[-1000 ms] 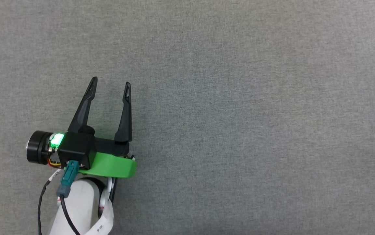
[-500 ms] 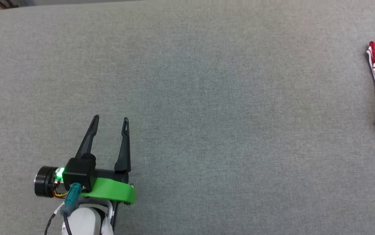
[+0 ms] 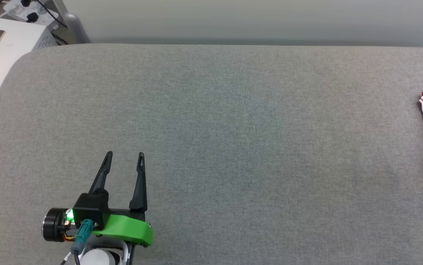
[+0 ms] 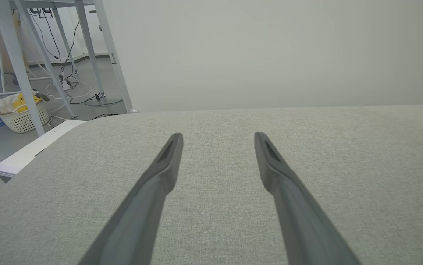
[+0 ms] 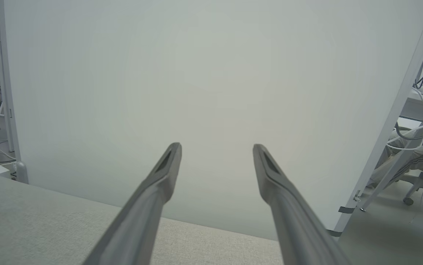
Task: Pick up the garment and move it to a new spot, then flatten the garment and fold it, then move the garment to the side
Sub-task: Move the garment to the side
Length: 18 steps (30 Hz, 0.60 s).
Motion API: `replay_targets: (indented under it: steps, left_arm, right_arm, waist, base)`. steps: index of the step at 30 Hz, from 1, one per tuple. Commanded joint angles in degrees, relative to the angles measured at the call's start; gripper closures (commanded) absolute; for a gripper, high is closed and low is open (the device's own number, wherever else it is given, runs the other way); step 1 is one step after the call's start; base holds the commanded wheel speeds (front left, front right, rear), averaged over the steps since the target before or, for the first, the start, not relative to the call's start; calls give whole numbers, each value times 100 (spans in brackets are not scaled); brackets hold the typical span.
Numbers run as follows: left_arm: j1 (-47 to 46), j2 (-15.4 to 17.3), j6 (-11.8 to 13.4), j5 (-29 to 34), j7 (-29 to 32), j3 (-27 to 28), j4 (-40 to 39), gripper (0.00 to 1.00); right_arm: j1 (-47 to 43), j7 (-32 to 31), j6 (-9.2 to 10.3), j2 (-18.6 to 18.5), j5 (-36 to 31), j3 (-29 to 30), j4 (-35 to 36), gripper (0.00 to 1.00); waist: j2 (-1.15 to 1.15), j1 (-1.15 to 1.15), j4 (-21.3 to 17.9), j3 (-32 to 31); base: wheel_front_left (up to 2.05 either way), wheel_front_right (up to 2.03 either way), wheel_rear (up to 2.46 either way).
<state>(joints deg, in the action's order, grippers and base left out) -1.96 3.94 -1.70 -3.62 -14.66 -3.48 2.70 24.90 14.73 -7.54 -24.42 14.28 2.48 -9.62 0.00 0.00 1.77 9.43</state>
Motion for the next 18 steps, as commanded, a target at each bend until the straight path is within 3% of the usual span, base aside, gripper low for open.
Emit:
replay_targets:
  steps: [1, 10, 18]
  left_arm:
    - [96, -15, 22, -47, -34, 16, 13, 0]
    - [220, -32, -8, -27, -34, 100, 106, 0]
    - [334, -51, -24, -29, -34, 130, 156, 0]
  right_arm:
    - [-227, 26, 5, 183, -159, -22, 185, 0]
    - [-1439, 26, 5, 1287, -476, -89, 634, 0]
    - [-2285, 27, 5, 1851, -379, -66, 687, 0]
  waist:
    - [0, 0, 208, -284]
    - [0, 0, 283, -511]
    - [0, 0, 271, -642]
  base:
    - [0, 0, 0]
    - [0, 0, 0]
    - [0, 0, 0]
